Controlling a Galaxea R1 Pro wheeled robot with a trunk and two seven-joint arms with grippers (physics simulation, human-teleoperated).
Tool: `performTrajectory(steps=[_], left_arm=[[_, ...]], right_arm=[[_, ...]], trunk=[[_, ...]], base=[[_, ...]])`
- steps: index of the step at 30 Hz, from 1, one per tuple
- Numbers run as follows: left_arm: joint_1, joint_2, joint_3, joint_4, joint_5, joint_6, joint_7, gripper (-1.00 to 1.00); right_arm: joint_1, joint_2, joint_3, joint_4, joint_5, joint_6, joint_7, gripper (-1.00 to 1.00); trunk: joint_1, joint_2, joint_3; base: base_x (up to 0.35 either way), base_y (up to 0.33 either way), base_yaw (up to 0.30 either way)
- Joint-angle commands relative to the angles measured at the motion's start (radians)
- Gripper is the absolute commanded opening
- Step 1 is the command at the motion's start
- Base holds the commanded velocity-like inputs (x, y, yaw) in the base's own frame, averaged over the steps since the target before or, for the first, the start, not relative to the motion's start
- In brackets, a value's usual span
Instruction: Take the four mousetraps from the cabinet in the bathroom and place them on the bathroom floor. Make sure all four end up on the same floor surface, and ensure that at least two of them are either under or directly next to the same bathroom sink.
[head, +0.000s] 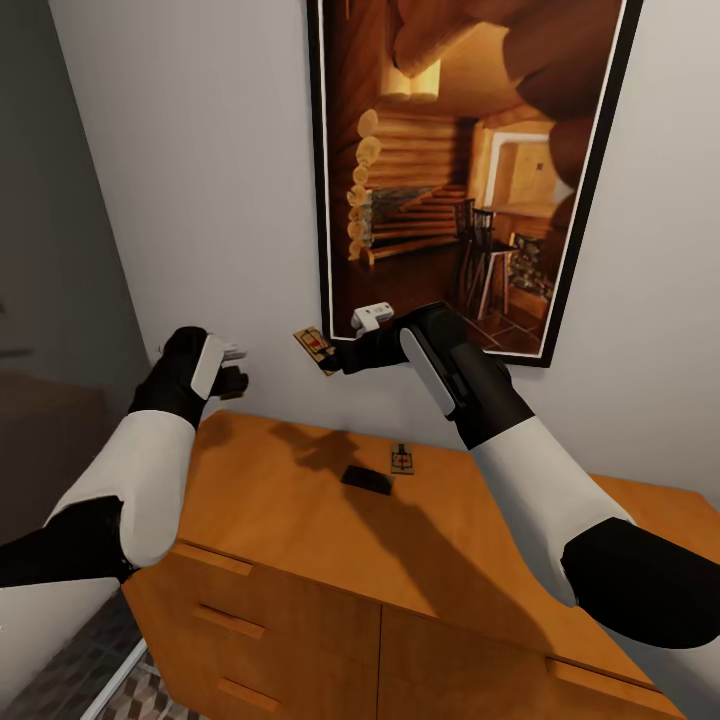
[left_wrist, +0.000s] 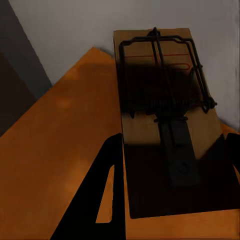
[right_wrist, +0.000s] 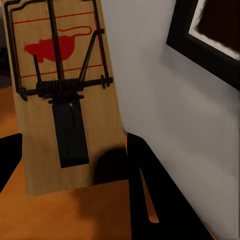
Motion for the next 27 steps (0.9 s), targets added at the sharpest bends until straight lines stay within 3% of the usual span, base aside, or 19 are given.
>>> performTrajectory(steps=[1, 5, 7, 9, 12, 23, 27], left_arm=[[-0.001, -0.014, -0.005, -0.001, 0.006, 0.002, 0.011, -1.0], [-0.001, -0.042, -0.056, 0.0, 0.006, 0.002, 0.011, -1.0], [-0.001, -0.054, -0.115, 0.001, 0.012, 0.002, 0.011, -1.0], [-0.001, -0.058, -0.148, 0.002, 0.016, 0.002, 0.01, -1.0], [-0.001, -0.062, -0.176, 0.003, 0.021, 0.002, 0.007, -1.0], [-0.001, -0.083, -0.186, 0.004, 0.027, 0.002, 0.005, -1.0], [0.0, -0.085, -0.185, 0.004, 0.028, 0.002, 0.003, -1.0]], right_arm=[[-0.001, 0.0, 0.0, 0.0, -0.003, 0.004, -0.007, -1.0], [-0.001, 0.0, 0.0, 0.0, -0.004, 0.004, -0.027, -1.0], [-0.001, 0.0, -0.001, 0.0, -0.004, 0.004, -0.035, -1.0], [-0.001, 0.0, -0.001, 0.0, -0.004, 0.004, -0.038, -1.0], [-0.001, 0.0, -0.002, 0.0, -0.004, 0.004, -0.045, -1.0], [-0.001, 0.0, -0.038, 0.0, -0.003, 0.004, -0.059, -1.0], [-0.001, -0.011, -0.041, 0.0, -0.003, 0.004, -0.059, -1.0]], trunk=[[0.0, -0.001, -0.001], [0.0, -0.001, -0.001], [0.0, -0.001, -0.001], [0.0, -0.001, -0.001], [0.0, -0.001, -0.001], [0.0, -0.001, -0.001], [0.0, -0.001, -0.001]], base=[[0.0, 0.0, 0.0], [0.0, 0.0, 0.0], [0.0, 0.0, 0.0], [0.0, 0.0, 0.0], [0.0, 0.0, 0.0], [0.0, 0.0, 0.0], [-0.098, 0.0, 0.0]])
